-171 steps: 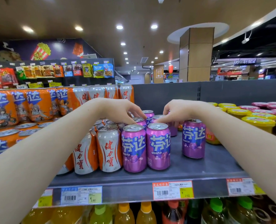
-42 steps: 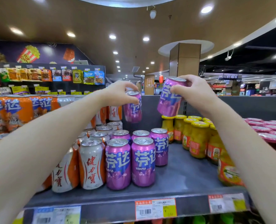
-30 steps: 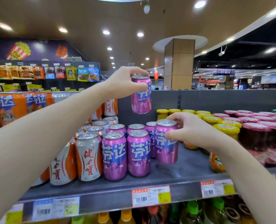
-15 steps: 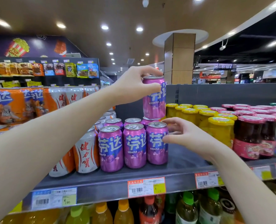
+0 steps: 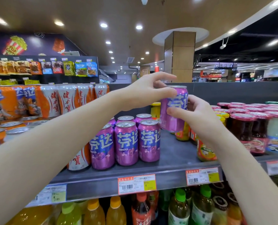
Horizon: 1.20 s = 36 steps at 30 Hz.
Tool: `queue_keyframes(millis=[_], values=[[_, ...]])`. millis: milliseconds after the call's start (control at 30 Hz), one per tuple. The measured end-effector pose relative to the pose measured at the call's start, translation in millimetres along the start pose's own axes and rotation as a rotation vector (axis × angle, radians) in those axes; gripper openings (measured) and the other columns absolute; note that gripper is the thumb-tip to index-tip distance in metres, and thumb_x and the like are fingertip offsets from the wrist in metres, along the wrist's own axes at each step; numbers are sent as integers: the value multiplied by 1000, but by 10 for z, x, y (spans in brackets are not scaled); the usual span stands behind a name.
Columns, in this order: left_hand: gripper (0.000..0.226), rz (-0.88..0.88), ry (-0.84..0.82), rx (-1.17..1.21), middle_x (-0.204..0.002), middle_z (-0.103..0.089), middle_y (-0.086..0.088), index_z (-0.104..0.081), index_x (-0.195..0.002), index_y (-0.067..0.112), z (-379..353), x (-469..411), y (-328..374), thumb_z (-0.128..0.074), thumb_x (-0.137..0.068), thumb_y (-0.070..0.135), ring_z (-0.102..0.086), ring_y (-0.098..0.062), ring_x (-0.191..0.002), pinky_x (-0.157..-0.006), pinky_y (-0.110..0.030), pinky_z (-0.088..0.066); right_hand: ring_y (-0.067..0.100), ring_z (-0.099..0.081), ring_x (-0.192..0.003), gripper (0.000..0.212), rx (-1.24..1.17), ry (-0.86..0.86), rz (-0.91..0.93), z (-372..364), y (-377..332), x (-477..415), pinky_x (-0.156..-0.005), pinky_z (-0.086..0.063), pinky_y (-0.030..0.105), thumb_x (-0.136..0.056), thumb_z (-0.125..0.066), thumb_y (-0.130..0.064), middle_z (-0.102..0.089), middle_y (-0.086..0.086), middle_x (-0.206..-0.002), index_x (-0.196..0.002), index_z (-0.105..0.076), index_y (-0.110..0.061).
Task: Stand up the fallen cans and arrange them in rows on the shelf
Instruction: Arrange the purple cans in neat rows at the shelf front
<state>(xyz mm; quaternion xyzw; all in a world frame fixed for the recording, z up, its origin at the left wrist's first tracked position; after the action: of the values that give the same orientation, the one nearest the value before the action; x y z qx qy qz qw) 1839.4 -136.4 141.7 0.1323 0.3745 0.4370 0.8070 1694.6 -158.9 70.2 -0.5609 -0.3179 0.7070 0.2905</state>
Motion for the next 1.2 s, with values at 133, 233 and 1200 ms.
queue_keyframes(millis=[133,233,1200], values=[[60,218,-75,-202,-113,-68,10,-59,-124,29,-8,75,-288,-61,-83,73,-66,-4,-101,-89,-29,-53,7,-74,-90,51,57,53,-30,83,164,111,-76,-61,30,-77,-84,-13,-77,-3,-102,-122,-61,-21],[72,302,-317,-403,-116,-63,14,-57,-128,31,-173,228,-468,-67,-74,77,-62,-1,-104,-92,-28,-51,4,-73,-87,53,141,62,-42,87,233,126,-73,-60,26,-72,-84,-12,-75,-6,-101,-119,-59,-24],[59,375,-199,-591,-132,-64,4,-57,-138,24,70,70,-944,-63,-91,59,-62,-14,-113,-94,-29,-49,-2,-62,-96,61,163,-62,-262,-162,761,443,-66,-50,16,-81,-83,-25,-62,-20,-110,-133,-50,-31]])
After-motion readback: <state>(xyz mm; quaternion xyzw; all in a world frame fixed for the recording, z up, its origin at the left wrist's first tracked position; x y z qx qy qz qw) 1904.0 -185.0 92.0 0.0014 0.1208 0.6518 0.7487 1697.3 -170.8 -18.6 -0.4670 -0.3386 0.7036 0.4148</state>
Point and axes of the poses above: each hand's wrist, its own x-axis away from the middle knuckle, its own z-axis out of the back of the hand, y = z × x, the point moved 8 cm from there along -x, towards the middle knuckle
